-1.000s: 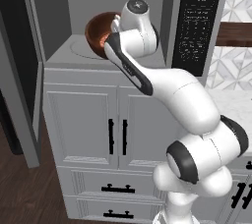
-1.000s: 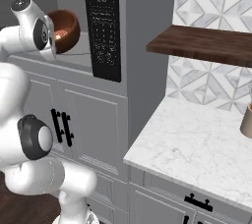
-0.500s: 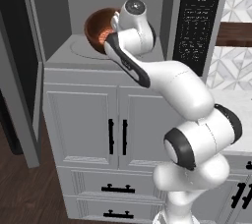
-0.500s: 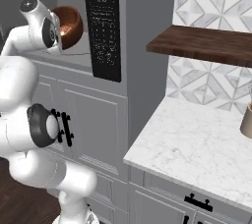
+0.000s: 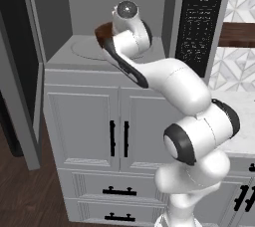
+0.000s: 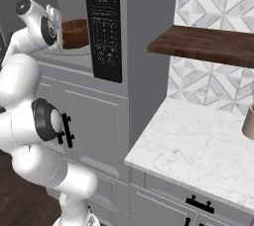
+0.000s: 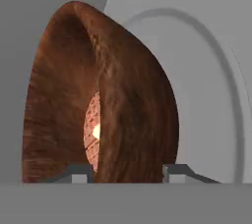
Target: Open the microwave, place the bowl with waffle inside the microwave, then close the microwave door and turn it on.
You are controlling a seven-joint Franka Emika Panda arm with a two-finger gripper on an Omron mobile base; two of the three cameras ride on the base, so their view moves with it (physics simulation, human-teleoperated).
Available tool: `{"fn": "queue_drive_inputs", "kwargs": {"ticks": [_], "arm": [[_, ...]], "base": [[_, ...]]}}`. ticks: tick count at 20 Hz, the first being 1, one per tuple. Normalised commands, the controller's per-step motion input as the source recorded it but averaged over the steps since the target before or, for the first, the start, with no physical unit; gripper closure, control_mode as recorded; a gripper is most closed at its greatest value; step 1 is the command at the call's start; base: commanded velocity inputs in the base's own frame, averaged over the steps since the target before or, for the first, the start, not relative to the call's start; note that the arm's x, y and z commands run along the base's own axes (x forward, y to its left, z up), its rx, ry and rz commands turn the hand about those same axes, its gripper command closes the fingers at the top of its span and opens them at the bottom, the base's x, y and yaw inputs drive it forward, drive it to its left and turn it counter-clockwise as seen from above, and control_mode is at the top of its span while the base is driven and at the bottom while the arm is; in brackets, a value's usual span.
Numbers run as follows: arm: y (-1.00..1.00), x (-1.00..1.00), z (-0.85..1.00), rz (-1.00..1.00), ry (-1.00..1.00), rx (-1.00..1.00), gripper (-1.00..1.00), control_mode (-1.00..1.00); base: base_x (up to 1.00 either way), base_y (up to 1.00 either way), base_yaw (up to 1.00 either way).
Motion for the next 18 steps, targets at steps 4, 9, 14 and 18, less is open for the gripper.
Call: {"fn": "queue_drive_inputs", "kwargs": {"ticks": [4,9,14,18], "arm": [[0.00,-0.32,0.17,-0.04,-0.48,0.01,-1.00,-1.00],[0.00,-1.00,0.03,-0.02,-0.55,0.00,-1.00,-1.00],[0.00,-1.00,0.23,-0.03,-0.31,0.00,-1.00,-1.00],[0.00,-1.00,0.43,-0.01,-0.04,-0.03,-1.00,-1.00]], "base": [[0.00,0.00,0.00],[0.00,0.00,0.00],[0.00,0.00,0.00],[0.00,0.00,0.00]]}}
